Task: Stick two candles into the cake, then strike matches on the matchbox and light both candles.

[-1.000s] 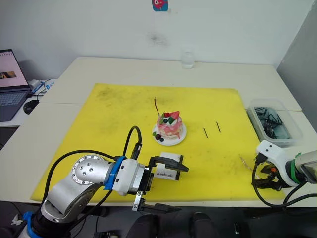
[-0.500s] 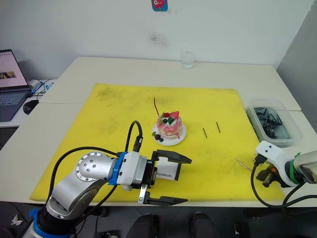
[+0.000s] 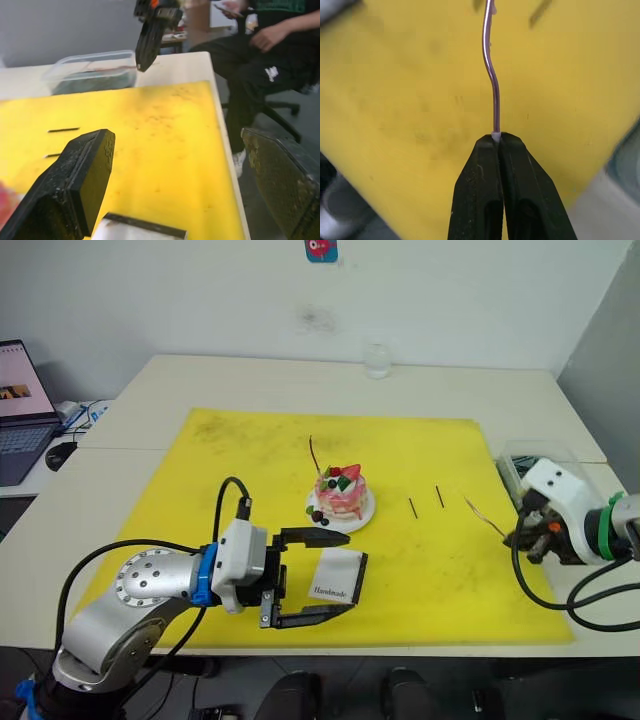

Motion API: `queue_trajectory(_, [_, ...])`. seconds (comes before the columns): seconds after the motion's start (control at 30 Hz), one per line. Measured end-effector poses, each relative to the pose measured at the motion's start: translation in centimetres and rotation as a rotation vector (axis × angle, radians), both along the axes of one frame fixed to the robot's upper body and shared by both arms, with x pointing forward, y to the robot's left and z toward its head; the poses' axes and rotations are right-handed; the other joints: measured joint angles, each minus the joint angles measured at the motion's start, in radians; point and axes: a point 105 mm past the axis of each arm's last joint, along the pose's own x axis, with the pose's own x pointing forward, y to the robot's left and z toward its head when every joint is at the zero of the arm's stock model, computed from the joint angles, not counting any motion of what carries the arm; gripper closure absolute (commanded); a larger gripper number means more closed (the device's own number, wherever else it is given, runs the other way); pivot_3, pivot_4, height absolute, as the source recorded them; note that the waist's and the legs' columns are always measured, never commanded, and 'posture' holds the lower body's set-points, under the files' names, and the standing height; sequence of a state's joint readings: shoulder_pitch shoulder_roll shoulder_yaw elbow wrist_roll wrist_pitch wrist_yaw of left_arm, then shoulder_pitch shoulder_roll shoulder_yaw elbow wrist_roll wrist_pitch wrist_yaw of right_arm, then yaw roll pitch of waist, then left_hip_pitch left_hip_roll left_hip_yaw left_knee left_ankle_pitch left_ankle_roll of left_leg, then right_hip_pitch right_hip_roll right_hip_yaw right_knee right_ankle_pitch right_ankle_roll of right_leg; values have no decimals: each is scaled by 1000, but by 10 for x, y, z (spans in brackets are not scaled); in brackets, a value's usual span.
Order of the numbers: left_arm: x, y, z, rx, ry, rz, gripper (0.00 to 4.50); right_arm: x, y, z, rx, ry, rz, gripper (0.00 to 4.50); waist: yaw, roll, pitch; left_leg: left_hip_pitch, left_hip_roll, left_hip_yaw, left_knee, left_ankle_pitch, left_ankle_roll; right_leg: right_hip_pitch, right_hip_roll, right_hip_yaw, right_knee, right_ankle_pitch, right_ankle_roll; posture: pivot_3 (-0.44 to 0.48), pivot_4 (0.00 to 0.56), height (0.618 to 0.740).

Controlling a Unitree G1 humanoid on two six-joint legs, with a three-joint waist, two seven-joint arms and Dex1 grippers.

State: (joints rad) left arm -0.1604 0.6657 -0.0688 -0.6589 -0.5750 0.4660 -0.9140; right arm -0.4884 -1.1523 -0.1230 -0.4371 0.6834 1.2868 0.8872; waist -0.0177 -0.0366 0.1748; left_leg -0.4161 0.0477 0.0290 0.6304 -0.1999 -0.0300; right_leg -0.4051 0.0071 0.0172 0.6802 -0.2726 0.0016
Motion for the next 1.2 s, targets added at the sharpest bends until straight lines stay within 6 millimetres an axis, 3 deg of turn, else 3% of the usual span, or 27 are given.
queue_trajectory(0.13, [17,14,6,-38,-17,158,0,30,67,25,295,-252,91,4475,-12,-3,0,0,-1,-2,0,0,0,0,1,-1,1,1,1,0,150,740])
queue_trajectory(0.2, [25,21,8,-44,-35,216,0,39,94,26,412,-333,94,4475,-11,-1,0,-1,0,-2,0,0,0,-1,2,-1,1,1,1,0,150,740])
queue_trajectory(0.37, [42,39,12,-98,-48,368,0,50,131,28,620,-558,106,4475,-4,-1,0,-3,1,-1,-1,0,0,-1,0,0,-1,0,2,0,150,740])
queue_trajectory(0.63, [46,54,10,-84,-60,447,0,58,151,11,773,-657,90,4475,-8,-1,0,0,1,0,0,0,0,0,-2,0,1,1,1,0,150,740])
queue_trajectory(1.2, [44,55,4,-73,-49,460,0,72,166,-30,773,-732,53,4475,-9,-1,0,0,3,0,-1,0,0,0,-1,0,1,2,-1,0,150,740])
